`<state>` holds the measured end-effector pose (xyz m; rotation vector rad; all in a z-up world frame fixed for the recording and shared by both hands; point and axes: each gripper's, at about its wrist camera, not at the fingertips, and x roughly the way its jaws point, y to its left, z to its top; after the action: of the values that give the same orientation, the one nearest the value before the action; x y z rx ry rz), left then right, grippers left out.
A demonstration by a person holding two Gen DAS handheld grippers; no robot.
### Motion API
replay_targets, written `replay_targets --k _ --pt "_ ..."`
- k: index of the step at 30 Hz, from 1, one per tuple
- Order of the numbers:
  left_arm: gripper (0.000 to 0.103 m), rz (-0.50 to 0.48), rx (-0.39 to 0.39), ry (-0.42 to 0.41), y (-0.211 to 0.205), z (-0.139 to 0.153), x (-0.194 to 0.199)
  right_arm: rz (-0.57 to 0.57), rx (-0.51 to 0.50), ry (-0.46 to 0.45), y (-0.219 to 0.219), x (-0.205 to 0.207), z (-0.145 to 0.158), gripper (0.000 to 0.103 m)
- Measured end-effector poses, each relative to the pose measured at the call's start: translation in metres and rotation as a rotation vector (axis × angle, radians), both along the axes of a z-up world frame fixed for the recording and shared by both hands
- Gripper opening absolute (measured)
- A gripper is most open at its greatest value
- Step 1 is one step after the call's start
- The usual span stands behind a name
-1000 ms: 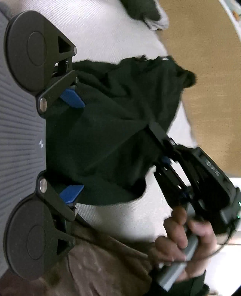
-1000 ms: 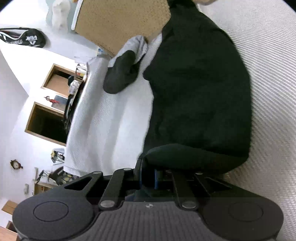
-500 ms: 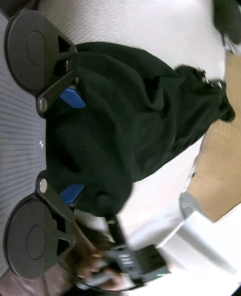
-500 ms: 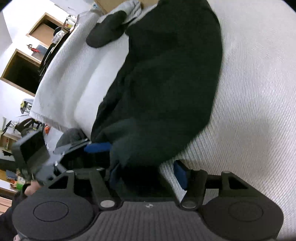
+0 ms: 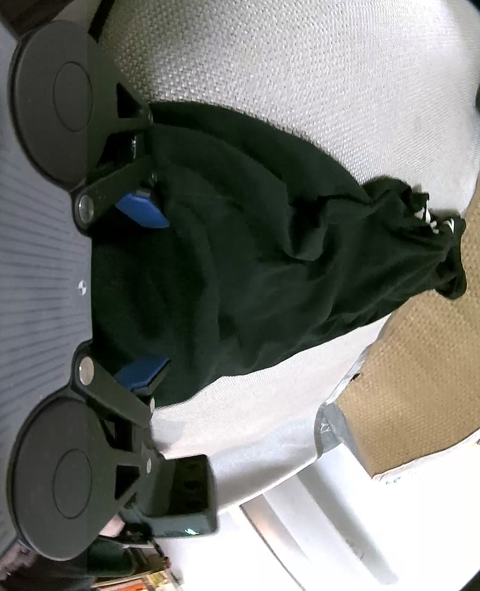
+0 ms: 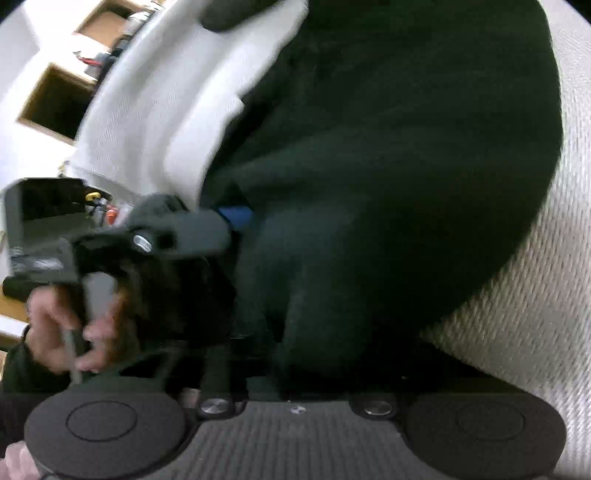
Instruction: Fold clothes
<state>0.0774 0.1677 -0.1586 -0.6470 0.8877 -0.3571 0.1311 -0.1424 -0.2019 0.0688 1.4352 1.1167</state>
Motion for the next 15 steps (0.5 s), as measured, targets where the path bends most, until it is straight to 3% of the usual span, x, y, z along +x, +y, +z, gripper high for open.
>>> replay_targets --k 3,4,6,9,15 --pt "0.078 -0.054 0.098 -0.075 0.006 0.029 -0.007 -0.121 0.142 0.123 -0.014 0.007 0.014 0.016" --pt "0.087 -0.081 0.141 -0.123 0.006 0.043 -0.011 -0.161 0.189 0.164 -0.019 0.009 0.018 0.016" --pt "0.093 -0.142 0.235 -0.235 0.003 0.074 -0.022 -0.252 0.289 0.240 -0.028 0.016 0.029 0.016" --pt "0.099 -0.226 0.277 -0.342 -0.006 0.105 -0.032 -0.371 0.393 0.299 -0.032 0.031 0.044 0.016" --pt "0.101 -0.271 0.466 -0.374 -0.041 0.105 -0.038 -0.472 0.422 0.352 -0.003 0.068 0.057 0.016"
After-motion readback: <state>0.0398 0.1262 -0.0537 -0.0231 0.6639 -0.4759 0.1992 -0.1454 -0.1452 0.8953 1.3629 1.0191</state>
